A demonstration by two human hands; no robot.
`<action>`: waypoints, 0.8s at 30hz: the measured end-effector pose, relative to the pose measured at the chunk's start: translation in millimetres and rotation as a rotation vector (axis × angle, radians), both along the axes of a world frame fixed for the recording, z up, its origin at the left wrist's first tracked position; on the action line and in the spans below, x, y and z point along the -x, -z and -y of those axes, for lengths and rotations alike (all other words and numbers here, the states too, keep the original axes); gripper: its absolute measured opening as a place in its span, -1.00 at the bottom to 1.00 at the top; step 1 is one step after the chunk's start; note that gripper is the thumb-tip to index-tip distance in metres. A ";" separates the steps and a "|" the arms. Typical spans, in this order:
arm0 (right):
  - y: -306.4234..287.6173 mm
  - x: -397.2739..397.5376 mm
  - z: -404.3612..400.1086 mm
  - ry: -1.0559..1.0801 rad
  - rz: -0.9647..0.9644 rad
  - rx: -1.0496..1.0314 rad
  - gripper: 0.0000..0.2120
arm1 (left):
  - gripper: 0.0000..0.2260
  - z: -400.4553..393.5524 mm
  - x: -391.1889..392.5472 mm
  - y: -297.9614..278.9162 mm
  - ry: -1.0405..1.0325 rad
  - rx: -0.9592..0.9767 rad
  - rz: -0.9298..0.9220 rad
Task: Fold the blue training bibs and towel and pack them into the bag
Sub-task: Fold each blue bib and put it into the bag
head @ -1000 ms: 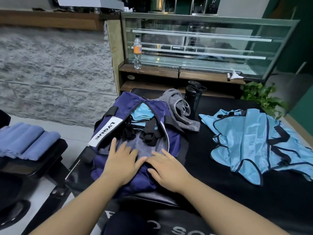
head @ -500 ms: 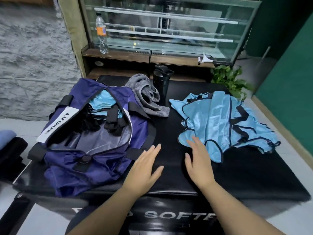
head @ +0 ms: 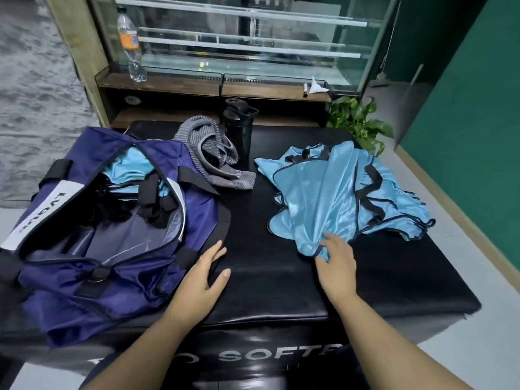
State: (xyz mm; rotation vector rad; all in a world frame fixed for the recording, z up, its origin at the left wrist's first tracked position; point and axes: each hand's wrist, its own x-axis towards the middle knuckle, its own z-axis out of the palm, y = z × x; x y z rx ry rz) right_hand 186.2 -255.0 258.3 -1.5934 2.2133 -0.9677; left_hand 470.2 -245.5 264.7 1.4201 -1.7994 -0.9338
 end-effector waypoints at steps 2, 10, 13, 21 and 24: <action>-4.8 -13.6 -10.4 -0.117 0.154 0.105 -0.75 | -0.53 2.2 0.2 -2.1 -0.004 -0.041 -0.043; -78.4 -83.7 -44.4 -0.500 0.507 -0.203 -0.87 | -0.71 -11.7 41.3 -36.0 0.068 -0.007 -0.235; -91.3 -97.3 -51.7 -0.682 0.448 -0.389 -0.72 | -0.82 -20.0 45.1 -44.9 0.122 0.031 -0.211; -80.6 -77.6 -40.7 -0.564 0.727 -0.480 -0.68 | -0.77 -33.3 33.8 -28.0 0.159 -0.064 -0.099; -68.8 -58.9 -29.6 -0.332 0.541 -0.350 -0.72 | -0.76 -30.8 28.8 -13.6 0.142 -0.067 0.129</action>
